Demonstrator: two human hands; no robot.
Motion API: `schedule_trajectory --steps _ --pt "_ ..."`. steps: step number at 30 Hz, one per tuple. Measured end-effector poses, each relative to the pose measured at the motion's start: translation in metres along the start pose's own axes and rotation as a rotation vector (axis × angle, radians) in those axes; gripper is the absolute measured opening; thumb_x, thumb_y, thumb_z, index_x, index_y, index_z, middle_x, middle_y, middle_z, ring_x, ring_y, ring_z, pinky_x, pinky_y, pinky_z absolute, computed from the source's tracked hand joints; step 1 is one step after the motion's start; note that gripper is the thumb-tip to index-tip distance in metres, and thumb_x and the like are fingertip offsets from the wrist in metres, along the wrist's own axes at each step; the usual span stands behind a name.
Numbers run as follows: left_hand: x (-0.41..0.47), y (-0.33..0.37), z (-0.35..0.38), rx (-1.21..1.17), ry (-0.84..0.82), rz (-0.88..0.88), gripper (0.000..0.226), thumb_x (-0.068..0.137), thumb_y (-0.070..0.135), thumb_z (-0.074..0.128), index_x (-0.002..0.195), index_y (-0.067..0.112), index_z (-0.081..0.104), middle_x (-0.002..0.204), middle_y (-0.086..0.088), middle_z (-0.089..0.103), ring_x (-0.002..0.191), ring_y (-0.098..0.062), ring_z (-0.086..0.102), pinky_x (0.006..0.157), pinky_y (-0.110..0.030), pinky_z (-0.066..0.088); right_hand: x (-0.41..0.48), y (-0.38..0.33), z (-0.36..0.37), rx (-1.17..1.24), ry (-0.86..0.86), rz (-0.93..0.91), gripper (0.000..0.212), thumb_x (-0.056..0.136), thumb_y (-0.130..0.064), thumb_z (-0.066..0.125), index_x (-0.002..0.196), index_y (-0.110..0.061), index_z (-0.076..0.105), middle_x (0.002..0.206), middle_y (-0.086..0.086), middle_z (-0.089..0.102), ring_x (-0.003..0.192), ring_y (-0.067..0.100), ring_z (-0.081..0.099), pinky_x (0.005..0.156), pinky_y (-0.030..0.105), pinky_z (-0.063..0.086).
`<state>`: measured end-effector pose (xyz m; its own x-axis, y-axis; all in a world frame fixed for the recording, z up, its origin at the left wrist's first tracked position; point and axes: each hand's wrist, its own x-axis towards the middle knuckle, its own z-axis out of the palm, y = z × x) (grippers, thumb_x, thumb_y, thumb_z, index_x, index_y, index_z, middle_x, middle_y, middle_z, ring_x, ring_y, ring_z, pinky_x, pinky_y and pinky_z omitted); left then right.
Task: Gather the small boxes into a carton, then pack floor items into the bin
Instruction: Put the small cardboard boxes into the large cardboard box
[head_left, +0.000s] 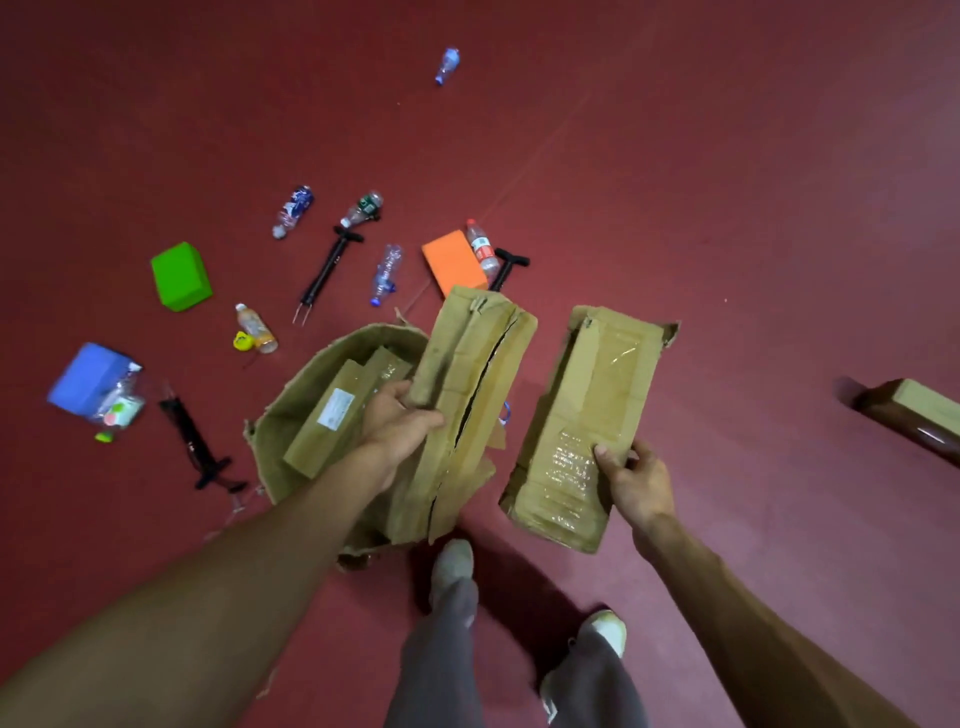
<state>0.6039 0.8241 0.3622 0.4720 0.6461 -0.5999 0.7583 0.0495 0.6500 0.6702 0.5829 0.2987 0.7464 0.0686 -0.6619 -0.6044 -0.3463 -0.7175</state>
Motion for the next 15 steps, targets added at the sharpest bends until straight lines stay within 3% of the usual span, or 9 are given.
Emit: schedule_trajectory --steps 5,11,15 --pt "0.049 -0.040 -0.075 0.071 -0.007 -0.061 0.067 0.066 0.012 0.083 0.127 0.013 0.056 0.111 -0.001 0.064 0.093 -0.016 0.059 0.076 -0.023 0.043 -0.012 0.019 0.095 -0.015 -0.038 0.059 0.023 0.087 -0.019 0.066 0.109 -0.013 0.062 0.102 0.010 0.071 0.090 0.025 0.068 0.080 0.038 0.056" --pt "0.120 -0.079 -0.152 0.099 0.038 -0.066 0.061 0.071 0.006 0.081 0.127 0.008 0.056 0.095 0.003 0.055 0.071 -0.005 0.051 0.058 -0.016 0.038 -0.006 0.041 0.217 -0.063 -0.011 0.154 0.029 0.087 -0.025 0.066 0.111 -0.011 0.058 0.103 0.010 0.069 0.094 0.027 0.066 0.087 0.047 0.055" --pt "0.147 -0.091 -0.182 0.080 0.059 -0.107 0.063 0.073 0.002 0.078 0.130 0.009 0.053 0.098 -0.001 0.057 0.090 -0.017 0.056 0.072 -0.023 0.040 0.000 0.043 0.272 -0.036 -0.043 0.163 0.026 0.089 -0.023 0.063 0.111 -0.011 0.055 0.104 0.009 0.067 0.095 0.027 0.065 0.087 0.048 0.055"
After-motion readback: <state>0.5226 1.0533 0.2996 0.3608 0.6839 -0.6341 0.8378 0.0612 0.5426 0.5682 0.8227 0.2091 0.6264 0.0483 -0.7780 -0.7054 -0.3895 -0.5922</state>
